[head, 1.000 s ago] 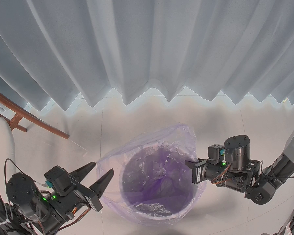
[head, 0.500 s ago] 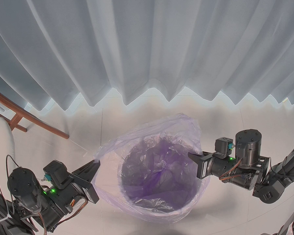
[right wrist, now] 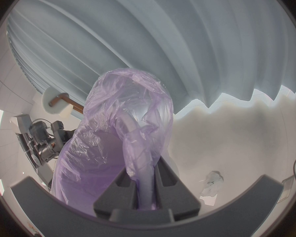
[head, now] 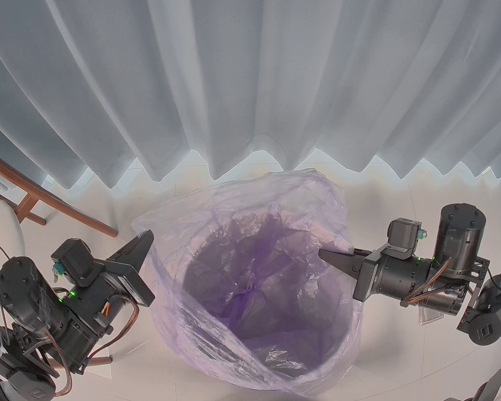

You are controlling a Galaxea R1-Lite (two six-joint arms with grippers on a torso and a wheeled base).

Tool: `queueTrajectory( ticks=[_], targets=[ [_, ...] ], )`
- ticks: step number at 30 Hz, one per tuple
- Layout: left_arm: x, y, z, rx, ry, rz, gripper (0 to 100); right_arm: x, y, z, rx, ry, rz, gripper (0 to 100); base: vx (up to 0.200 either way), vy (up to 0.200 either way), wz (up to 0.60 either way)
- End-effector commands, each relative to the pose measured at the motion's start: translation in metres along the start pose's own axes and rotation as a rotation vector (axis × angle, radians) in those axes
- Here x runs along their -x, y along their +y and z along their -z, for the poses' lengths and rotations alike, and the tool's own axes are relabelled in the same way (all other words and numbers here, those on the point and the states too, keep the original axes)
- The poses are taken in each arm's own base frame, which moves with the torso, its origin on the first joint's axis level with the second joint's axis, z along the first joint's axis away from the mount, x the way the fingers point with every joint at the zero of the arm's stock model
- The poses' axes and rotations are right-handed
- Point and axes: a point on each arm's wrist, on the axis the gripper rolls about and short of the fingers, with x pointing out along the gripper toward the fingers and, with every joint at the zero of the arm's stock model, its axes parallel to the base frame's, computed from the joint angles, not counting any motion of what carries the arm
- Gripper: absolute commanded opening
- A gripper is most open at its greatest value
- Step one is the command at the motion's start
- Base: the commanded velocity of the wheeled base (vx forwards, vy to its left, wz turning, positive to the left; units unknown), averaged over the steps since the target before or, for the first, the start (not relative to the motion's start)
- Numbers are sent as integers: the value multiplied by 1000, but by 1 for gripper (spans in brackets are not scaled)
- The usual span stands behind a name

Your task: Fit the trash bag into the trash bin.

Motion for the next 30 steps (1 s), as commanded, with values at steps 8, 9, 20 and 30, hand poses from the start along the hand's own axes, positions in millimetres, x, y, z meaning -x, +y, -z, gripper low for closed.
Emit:
queueTrajectory(
  ticks=[8,9,20,30],
  targets=[
    [-2,3,-9,18,-43,-15,0,11,7,-19,-20,-98,-34,0,0,0,0],
    [-2,3,-9,18,-43,-14,0,10,7,-20,-21,-106,-34,0,0,0,0],
    [12,-3,5,-12,35,35,0,5,3,-38,-86,-180,-12,0,0,0,0],
    [19,0,10,-68,73,50,0,3,-11,-48,-103,-218,34,0,0,0,0]
  ],
)
